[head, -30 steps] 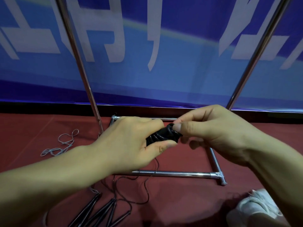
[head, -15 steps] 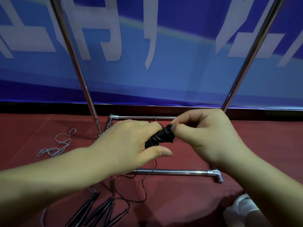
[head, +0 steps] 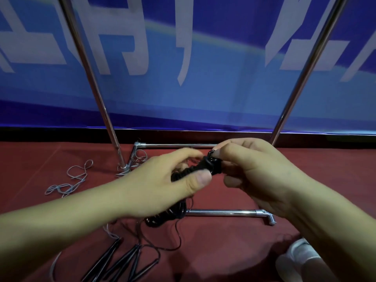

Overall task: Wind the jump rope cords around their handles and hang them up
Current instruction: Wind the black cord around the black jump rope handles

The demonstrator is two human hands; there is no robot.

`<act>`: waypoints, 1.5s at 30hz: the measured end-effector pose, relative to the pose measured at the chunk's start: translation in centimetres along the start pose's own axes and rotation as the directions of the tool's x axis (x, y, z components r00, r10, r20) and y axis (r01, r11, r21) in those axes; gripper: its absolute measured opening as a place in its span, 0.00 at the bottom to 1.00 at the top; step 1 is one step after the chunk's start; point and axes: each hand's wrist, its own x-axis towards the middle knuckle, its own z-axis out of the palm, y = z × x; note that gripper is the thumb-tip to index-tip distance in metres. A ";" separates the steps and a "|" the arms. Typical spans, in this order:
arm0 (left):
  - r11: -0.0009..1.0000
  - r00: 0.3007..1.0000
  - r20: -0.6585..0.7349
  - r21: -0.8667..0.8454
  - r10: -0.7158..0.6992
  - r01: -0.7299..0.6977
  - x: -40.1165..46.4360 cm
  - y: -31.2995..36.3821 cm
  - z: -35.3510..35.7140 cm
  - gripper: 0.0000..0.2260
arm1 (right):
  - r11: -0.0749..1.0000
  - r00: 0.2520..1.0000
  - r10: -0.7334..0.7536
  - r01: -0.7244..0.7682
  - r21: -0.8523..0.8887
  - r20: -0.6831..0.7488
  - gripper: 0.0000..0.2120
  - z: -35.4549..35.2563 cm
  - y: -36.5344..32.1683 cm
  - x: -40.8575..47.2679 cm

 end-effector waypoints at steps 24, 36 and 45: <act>0.976 0.941 0.307 -0.114 -0.143 0.185 0.6 -0.4 -0.8 0.19 | 0.782 0.980 -0.014 0.134 -0.609 0.197 0.07 0.3 0.9 0.1; 0.981 0.966 0.236 -0.137 -0.103 0.138 1.0 0.2 -1.9 0.14 | 0.921 0.994 -0.100 0.109 -0.373 0.043 0.08 -0.6 0.2 1.2; 0.999 1.000 -0.004 0.050 -0.016 0.017 2.0 4.0 -4.6 0.08 | 0.907 0.945 -0.305 0.250 -0.340 -0.118 0.08 -0.7 -3.6 1.3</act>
